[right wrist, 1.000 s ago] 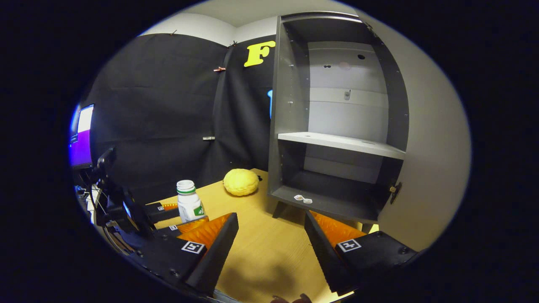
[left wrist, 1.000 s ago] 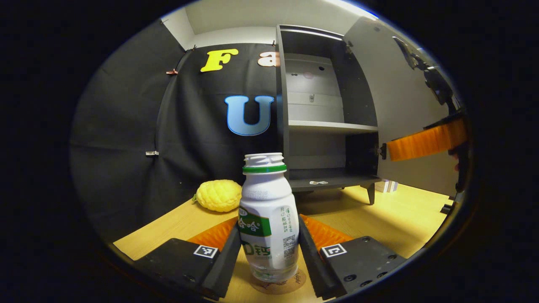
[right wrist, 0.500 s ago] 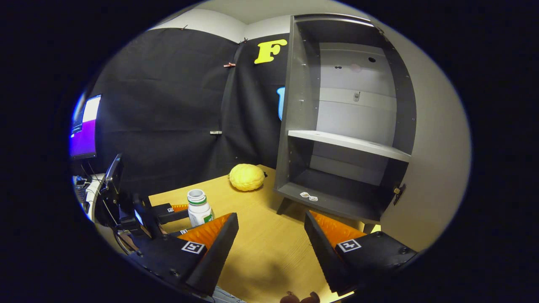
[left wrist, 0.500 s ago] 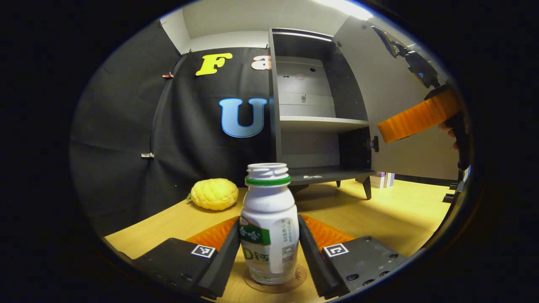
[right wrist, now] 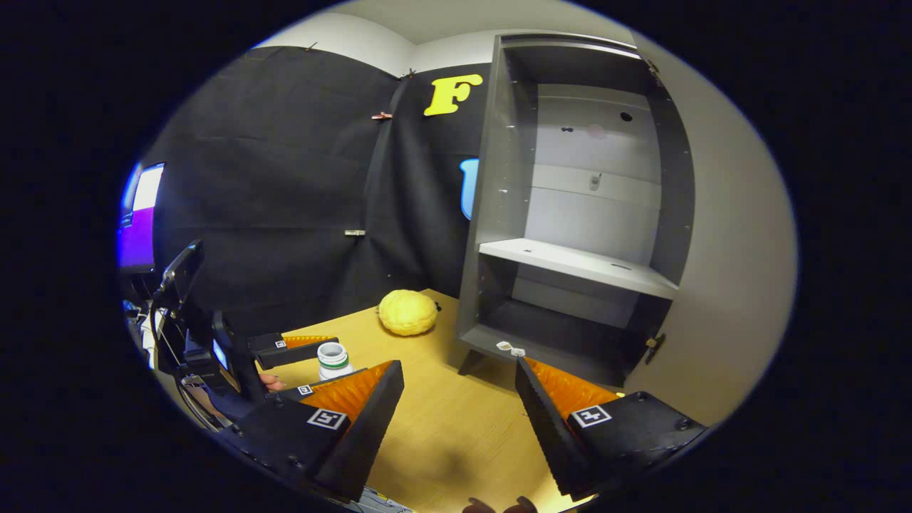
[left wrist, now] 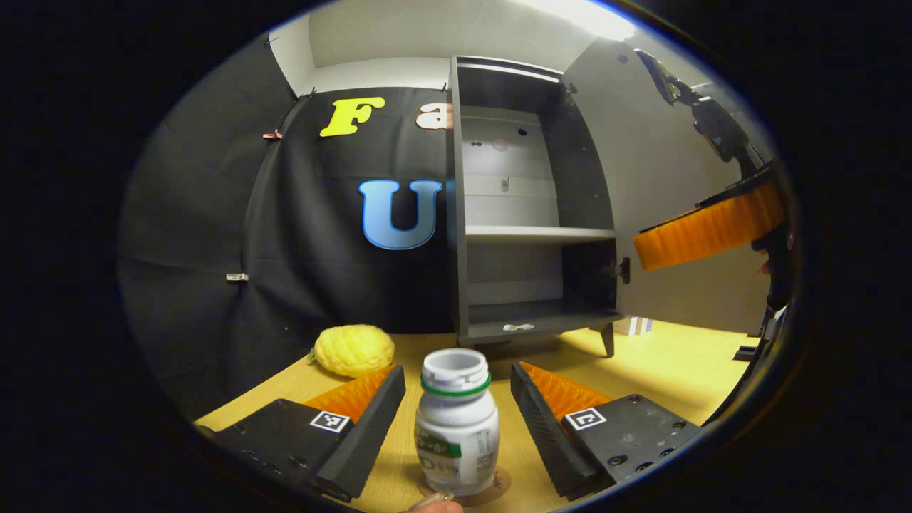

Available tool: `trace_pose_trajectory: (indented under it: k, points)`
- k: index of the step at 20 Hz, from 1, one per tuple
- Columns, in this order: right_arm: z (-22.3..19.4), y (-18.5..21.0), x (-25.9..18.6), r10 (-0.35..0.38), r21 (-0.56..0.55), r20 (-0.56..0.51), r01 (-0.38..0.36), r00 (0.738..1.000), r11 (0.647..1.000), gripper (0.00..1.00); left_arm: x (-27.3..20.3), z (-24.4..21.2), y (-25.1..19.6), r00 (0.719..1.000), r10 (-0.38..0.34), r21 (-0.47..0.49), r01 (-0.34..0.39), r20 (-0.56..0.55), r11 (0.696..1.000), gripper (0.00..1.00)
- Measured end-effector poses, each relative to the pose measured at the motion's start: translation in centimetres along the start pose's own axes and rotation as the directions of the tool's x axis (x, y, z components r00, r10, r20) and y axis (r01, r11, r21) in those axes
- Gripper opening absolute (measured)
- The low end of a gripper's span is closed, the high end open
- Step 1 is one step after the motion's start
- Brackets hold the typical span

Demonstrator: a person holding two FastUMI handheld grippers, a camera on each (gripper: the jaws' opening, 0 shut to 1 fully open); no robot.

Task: Open the cabinet door with the right hand, grasp the bottle in the cabinet with the left hand and place it on the coaster, then close the cabinet door with the right hand.

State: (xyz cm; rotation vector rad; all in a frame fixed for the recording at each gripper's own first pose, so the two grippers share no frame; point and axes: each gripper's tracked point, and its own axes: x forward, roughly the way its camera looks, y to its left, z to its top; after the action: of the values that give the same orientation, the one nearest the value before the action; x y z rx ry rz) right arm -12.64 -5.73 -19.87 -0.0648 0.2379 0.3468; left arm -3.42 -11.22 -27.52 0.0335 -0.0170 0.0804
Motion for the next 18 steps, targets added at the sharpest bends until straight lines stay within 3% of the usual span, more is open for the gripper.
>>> trace_pose_trajectory:
  k: [5, 8, 13, 15, 17, 18]
  points:
    - [6.2, -3.7, -3.6, -0.163, 0.037, 0.051, 0.161, 0.985, 0.986, 0.98, 0.2, 9.8, 0.5, 0.995, -0.072, 0.044, 0.069, 0.065, 0.997, 0.94]
    - [9.8, -3.5, -6.6, -0.21, 0.026, 0.115, 0.209, 0.971, 0.978, 0.98, 0.0, 15.3, -0.5, 0.983, -0.166, 0.057, 0.162, 0.083, 0.985, 0.94]
    - [13.7, -3.8, -13.0, -0.302, 0.054, 0.178, 0.298, 0.937, 0.953, 1.0, -1.1, 19.8, -2.6, 0.947, -0.32, 0.02, 0.319, 0.031, 0.947, 0.94]
    - [15.7, -4.7, -17.1, -0.374, 0.104, 0.225, 0.359, 0.9, 0.927, 0.98, -1.4, 21.2, -3.4, 0.928, -0.372, -0.011, 0.372, 0.025, 0.928, 0.94]
    - [15.6, -7.0, -21.1, -0.488, 0.128, 0.233, 0.471, 0.841, 0.873, 0.94, -1.7, 22.6, -3.9, 0.915, -0.403, 0.005, 0.403, 0.034, 0.915, 0.93]
    - [15.6, -8.1, -23.2, -0.54, 0.138, 0.235, 0.522, 0.808, 0.842, 0.98, -1.6, 23.1, -4.0, 0.912, -0.409, 0.021, 0.409, 0.037, 0.912, 0.94]
